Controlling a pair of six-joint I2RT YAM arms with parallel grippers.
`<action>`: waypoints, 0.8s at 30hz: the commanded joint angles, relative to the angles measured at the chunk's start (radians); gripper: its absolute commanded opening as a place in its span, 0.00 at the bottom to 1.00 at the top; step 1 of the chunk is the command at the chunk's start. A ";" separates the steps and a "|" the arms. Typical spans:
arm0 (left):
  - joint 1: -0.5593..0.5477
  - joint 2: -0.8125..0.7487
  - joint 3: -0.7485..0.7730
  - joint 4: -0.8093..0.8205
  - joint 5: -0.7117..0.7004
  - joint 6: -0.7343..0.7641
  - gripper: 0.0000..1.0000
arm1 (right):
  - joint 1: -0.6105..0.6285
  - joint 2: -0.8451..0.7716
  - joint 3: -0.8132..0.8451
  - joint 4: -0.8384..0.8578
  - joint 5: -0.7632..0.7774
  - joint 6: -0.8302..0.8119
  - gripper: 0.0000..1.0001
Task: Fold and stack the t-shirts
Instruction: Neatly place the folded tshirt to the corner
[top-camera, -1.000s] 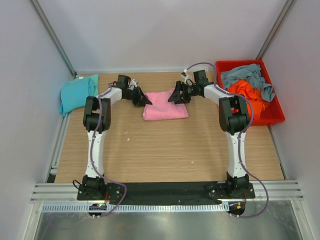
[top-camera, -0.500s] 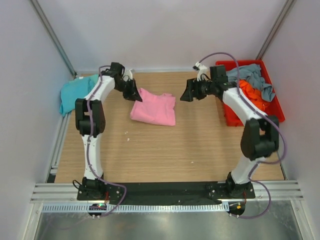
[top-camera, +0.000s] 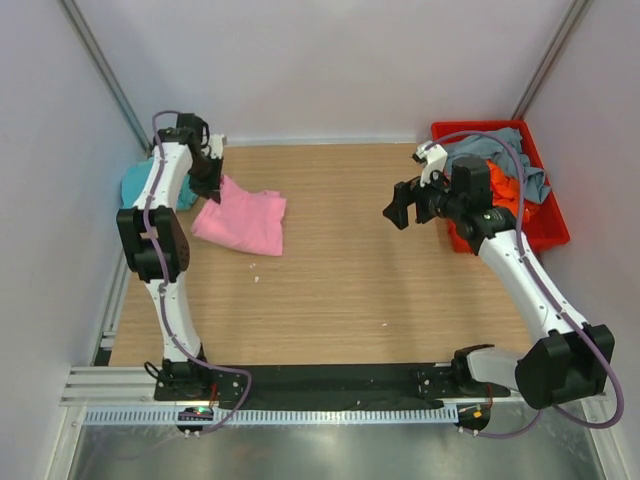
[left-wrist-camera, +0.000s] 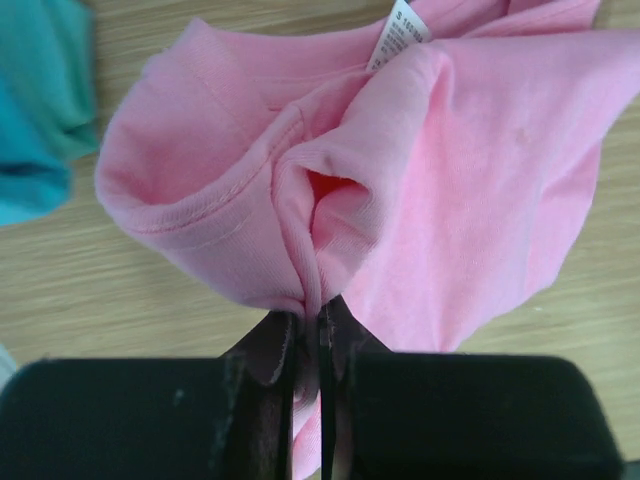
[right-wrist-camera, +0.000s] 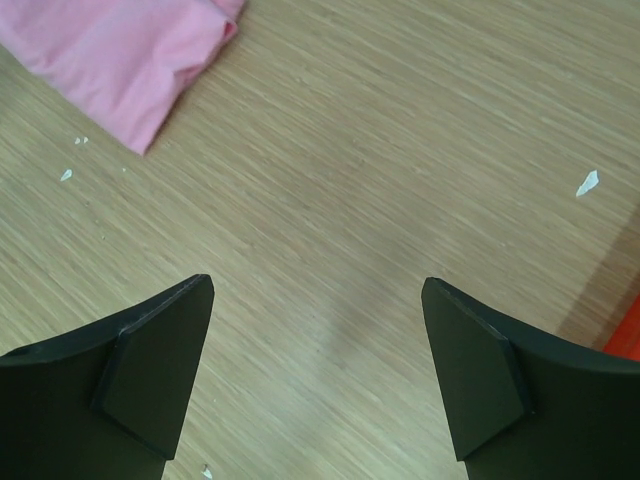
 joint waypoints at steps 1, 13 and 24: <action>0.061 -0.076 0.058 0.026 -0.171 0.067 0.00 | -0.007 -0.046 -0.022 0.027 0.018 -0.005 0.91; 0.112 0.046 0.391 0.049 -0.324 0.068 0.00 | -0.035 -0.095 -0.086 0.062 -0.010 0.009 0.92; 0.144 0.069 0.394 0.184 -0.404 0.029 0.00 | -0.079 -0.118 -0.111 0.074 -0.051 0.029 0.92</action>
